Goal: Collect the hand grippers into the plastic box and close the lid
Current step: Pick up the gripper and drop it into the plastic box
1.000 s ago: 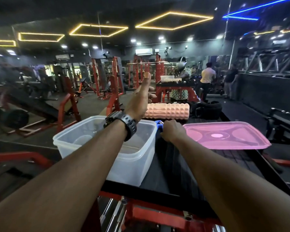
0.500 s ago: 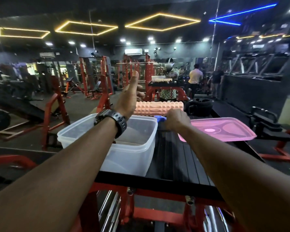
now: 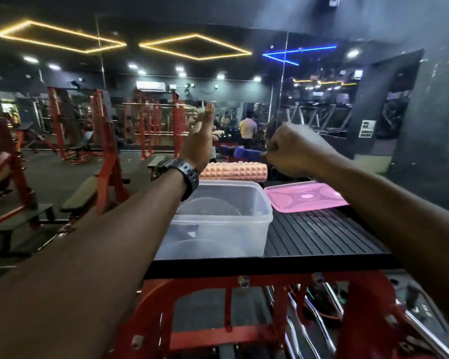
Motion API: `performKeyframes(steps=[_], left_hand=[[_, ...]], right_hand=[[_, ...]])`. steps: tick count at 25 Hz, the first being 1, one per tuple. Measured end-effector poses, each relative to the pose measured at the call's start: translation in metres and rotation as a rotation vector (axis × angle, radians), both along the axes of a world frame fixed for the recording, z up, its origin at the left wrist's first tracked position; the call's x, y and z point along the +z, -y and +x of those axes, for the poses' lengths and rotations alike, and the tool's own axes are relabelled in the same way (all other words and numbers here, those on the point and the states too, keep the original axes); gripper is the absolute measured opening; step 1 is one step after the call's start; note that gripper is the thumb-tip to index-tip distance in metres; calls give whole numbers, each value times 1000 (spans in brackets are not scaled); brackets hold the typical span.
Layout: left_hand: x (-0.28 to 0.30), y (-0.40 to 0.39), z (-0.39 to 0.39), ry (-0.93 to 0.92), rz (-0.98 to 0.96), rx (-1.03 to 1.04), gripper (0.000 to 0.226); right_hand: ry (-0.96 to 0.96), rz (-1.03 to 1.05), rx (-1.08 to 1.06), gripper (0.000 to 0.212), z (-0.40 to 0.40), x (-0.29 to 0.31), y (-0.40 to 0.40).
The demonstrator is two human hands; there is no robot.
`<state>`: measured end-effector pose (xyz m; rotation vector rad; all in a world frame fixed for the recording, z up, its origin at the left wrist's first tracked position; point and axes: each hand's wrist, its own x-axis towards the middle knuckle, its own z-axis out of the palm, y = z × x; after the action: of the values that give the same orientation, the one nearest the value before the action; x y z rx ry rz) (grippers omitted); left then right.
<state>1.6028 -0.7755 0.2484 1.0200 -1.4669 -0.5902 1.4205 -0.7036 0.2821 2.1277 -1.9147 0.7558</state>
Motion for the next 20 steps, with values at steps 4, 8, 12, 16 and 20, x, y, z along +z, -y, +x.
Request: performKeyframes(steps=[4, 8, 12, 16, 20], left_hand=[[-3, -11, 7, 0, 70, -19, 106], [-8, -19, 13, 40, 54, -89, 97], [-9, -20, 23, 46, 31, -105, 92], [-12, -23, 28, 18, 21, -94, 90], [-16, -22, 26, 9, 35, -69, 94]], right_hand=[[-121, 94, -5, 28, 30, -25, -32], [-242, 159, 6, 27, 56, -50, -18], [-266, 239, -43, 37, 71, -72, 9], [-365, 404, -90, 17, 83, -67, 24], [-422, 771, -63, 25, 85, -58, 29]])
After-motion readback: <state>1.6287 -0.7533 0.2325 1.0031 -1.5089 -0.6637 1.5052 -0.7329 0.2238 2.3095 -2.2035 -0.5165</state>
